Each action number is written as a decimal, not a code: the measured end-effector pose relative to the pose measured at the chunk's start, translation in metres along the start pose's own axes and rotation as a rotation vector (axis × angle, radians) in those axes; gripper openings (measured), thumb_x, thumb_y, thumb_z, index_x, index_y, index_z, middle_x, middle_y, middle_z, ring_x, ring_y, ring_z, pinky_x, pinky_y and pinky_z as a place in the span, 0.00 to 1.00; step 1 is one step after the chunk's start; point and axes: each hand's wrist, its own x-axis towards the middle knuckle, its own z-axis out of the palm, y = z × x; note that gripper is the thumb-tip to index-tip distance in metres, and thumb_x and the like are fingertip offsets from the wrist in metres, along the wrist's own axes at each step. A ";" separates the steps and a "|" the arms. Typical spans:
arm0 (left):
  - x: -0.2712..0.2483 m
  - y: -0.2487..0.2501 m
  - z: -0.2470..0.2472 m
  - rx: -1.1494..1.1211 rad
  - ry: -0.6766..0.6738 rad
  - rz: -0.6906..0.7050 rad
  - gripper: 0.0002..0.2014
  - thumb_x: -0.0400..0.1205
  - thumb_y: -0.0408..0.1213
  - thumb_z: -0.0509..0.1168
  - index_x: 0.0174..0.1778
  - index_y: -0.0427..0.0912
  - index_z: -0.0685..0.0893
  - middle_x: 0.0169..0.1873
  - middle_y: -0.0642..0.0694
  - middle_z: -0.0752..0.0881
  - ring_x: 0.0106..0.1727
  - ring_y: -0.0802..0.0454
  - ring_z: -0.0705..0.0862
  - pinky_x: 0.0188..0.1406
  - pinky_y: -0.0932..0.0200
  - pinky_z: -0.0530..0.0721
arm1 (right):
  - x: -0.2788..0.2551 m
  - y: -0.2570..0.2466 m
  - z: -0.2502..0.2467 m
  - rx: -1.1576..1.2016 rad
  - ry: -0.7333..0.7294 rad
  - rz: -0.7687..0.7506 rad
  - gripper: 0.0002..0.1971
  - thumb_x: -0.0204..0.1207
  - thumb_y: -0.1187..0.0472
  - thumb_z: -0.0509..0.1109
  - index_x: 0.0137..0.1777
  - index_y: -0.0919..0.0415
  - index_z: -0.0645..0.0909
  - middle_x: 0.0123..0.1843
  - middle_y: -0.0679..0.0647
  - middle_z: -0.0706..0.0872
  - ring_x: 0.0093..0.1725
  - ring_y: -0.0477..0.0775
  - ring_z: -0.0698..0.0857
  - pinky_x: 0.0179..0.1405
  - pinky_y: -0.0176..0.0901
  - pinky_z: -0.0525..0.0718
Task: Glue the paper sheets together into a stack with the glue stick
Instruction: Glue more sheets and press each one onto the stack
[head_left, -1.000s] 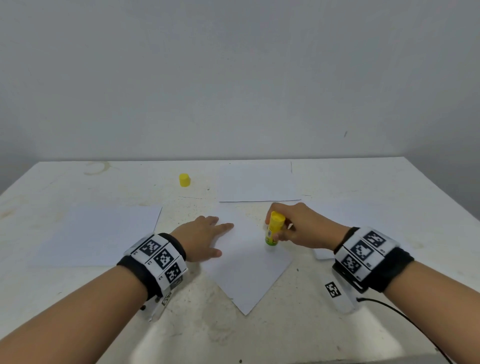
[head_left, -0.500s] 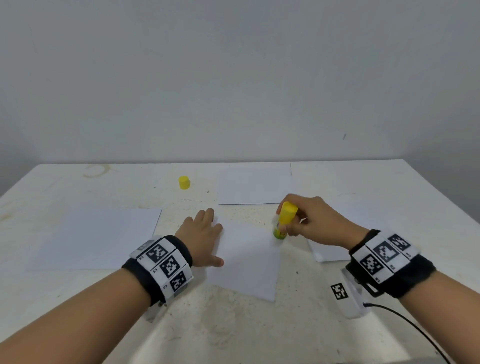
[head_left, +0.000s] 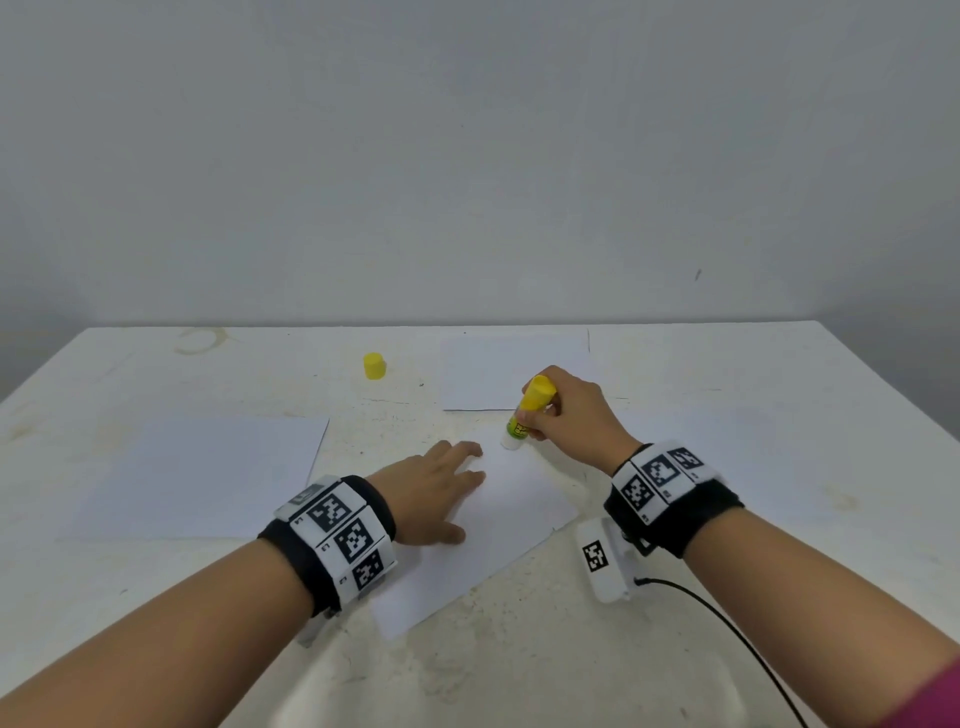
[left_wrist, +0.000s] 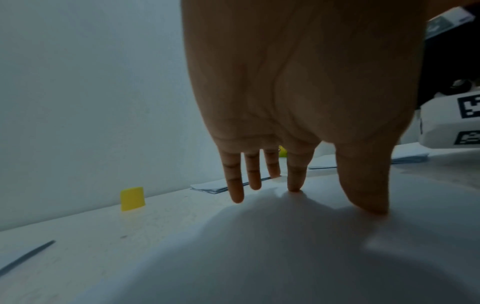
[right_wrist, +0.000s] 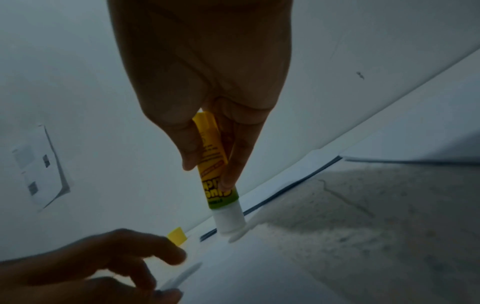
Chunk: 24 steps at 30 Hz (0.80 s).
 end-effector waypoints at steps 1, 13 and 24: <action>0.001 0.000 0.000 -0.017 -0.009 0.010 0.35 0.84 0.51 0.62 0.83 0.43 0.55 0.83 0.46 0.50 0.80 0.47 0.56 0.75 0.49 0.68 | 0.003 -0.002 0.004 -0.004 -0.002 -0.007 0.10 0.75 0.64 0.74 0.53 0.59 0.77 0.47 0.50 0.84 0.45 0.54 0.85 0.47 0.39 0.83; 0.005 -0.011 0.002 -0.074 -0.023 0.035 0.36 0.84 0.47 0.64 0.84 0.46 0.53 0.83 0.48 0.54 0.79 0.48 0.59 0.77 0.54 0.63 | -0.006 -0.009 -0.010 -0.334 -0.262 -0.085 0.11 0.75 0.62 0.73 0.55 0.58 0.77 0.43 0.50 0.81 0.43 0.54 0.82 0.41 0.41 0.81; 0.006 -0.010 -0.002 -0.084 -0.048 0.027 0.41 0.81 0.45 0.68 0.84 0.58 0.48 0.84 0.47 0.39 0.80 0.47 0.57 0.75 0.47 0.68 | -0.046 -0.001 -0.037 -0.444 -0.374 -0.112 0.11 0.76 0.60 0.72 0.57 0.57 0.78 0.42 0.49 0.84 0.44 0.53 0.85 0.46 0.48 0.85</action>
